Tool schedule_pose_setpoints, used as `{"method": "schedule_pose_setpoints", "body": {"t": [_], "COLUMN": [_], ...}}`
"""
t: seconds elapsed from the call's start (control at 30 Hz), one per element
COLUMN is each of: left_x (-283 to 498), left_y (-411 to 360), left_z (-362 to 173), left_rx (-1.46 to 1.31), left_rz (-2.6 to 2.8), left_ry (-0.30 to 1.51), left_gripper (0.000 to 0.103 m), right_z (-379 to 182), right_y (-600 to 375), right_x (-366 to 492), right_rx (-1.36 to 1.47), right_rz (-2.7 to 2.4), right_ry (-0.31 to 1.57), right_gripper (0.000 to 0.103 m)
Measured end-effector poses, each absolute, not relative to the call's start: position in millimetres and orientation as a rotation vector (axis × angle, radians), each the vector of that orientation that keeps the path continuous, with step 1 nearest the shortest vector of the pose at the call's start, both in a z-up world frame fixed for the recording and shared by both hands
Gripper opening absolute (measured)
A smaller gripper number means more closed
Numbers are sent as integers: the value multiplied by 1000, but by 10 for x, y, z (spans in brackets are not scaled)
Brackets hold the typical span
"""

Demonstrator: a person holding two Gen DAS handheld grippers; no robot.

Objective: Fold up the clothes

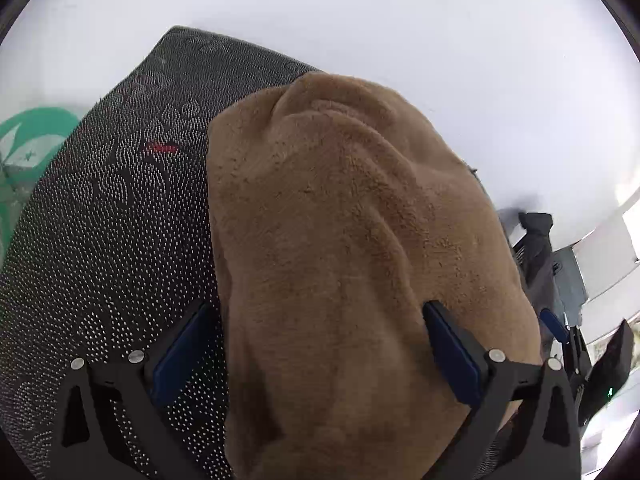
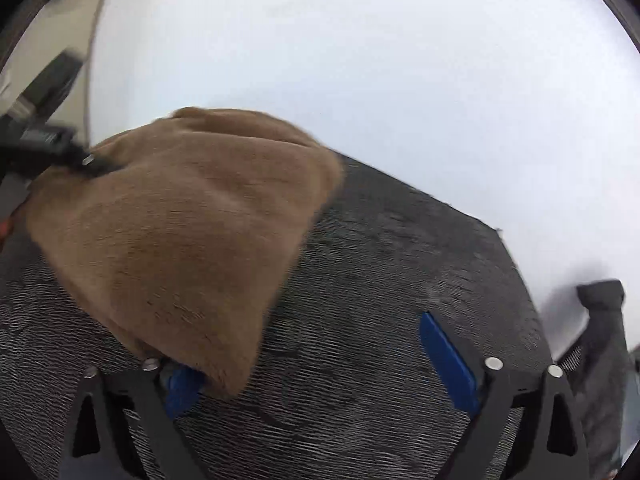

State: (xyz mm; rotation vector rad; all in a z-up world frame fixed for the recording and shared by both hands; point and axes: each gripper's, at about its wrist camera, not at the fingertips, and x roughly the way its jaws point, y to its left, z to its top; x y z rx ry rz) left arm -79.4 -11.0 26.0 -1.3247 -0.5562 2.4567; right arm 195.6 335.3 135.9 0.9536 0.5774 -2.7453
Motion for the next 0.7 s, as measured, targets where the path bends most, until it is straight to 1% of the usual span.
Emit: {"method": "schedule_pose_setpoints", "body": {"t": [0.1, 0.2, 0.33, 0.47, 0.57, 0.7], "left_x": [-737, -707, -682, -593, -497, -477], "left_y": [-51, -79, -142, -273, -291, -221], "left_z": [267, 260, 272, 386, 563, 818], "left_rx": [-1317, -1313, -1337, -1332, -1279, -1203], "left_rz": [2476, 2469, 2436, 2415, 2469, 2518], "left_ry": [-498, -515, -580, -667, -614, -543], "left_gripper": [103, 103, 103, 103, 103, 103], "right_z": [1299, 1277, 1334, 1588, 1950, 2220], "right_y": [3435, 3381, 3375, 3510, 3592, 3513], "right_x": [1903, 1904, 1963, 2169, 2440, 2358], "right_rx": [1039, 1057, 1081, 1024, 894, 776], "right_rz": [-2735, -2729, -2671, -2585, -2577, -2553], "right_ry": [558, 582, 540, 362, 190, 17], "right_gripper": [102, 102, 102, 102, 102, 102]}}
